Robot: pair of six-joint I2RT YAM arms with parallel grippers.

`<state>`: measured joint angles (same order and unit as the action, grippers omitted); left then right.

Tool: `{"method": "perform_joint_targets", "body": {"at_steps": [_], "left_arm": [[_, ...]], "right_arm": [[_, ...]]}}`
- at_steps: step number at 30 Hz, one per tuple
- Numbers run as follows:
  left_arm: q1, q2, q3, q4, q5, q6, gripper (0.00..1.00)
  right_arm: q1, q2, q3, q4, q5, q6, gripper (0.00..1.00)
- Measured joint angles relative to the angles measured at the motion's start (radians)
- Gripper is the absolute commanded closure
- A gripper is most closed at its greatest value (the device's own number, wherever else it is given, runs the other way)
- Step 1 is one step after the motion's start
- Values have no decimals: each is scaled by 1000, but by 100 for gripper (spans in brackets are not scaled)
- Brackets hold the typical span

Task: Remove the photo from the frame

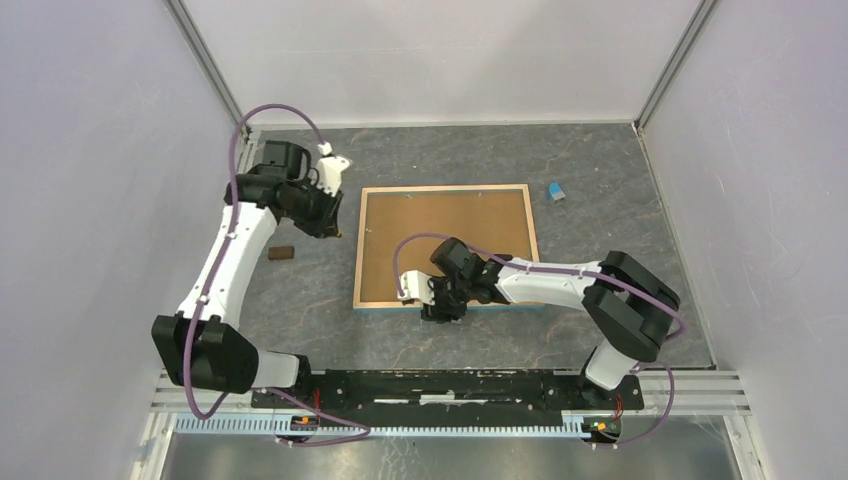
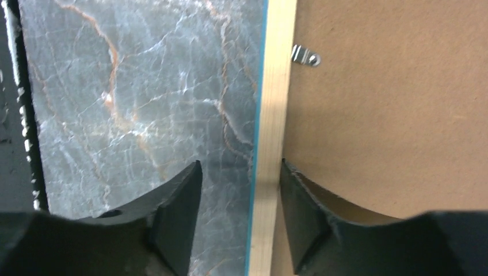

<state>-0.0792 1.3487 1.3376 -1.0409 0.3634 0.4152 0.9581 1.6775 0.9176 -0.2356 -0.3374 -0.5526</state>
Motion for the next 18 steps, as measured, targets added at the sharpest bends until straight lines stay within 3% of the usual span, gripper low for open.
{"method": "perform_joint_targets", "body": {"at_steps": [3,8,18], "left_arm": [[-83,13,-5,7,-63,1,98],[-191,50,-14,45,-169,0,98],[-235,178,-15,134,-253,-12,98]], "right_arm": [[0,-42,-31,-21,5,2,32],[-1,-145,-100,-29,58,1,31],[-2,-187,-149,-2,120,-6,34]]}}
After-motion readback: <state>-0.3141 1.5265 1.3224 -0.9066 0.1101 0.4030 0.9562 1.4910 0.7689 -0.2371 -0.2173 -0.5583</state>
